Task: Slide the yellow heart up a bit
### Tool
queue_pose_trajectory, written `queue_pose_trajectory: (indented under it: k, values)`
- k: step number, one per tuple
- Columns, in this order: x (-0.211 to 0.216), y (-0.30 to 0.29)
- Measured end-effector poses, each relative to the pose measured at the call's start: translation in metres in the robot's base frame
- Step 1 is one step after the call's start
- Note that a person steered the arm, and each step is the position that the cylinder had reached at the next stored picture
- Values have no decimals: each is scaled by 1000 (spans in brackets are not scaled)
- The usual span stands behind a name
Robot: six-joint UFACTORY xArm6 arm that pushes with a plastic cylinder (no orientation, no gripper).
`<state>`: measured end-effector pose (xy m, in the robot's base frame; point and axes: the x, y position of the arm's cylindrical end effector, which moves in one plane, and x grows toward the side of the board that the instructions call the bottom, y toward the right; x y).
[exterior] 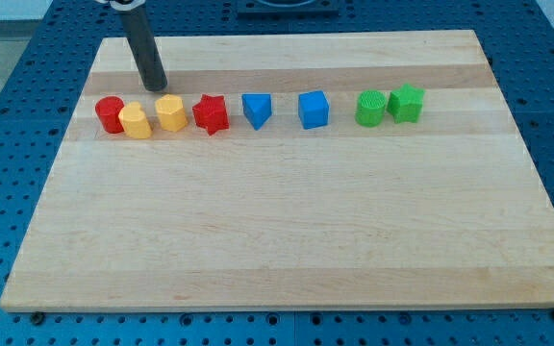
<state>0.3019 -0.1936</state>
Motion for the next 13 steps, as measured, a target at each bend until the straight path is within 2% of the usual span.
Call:
queue_pose_trajectory:
  k: [1, 3, 4, 7, 8, 9, 10, 13]
  values:
    - [0, -3]
    - [0, -100]
    - [1, -100]
    - [102, -97]
    - [122, -84]
    - [117, -82]
    - [96, -43]
    - [90, -24]
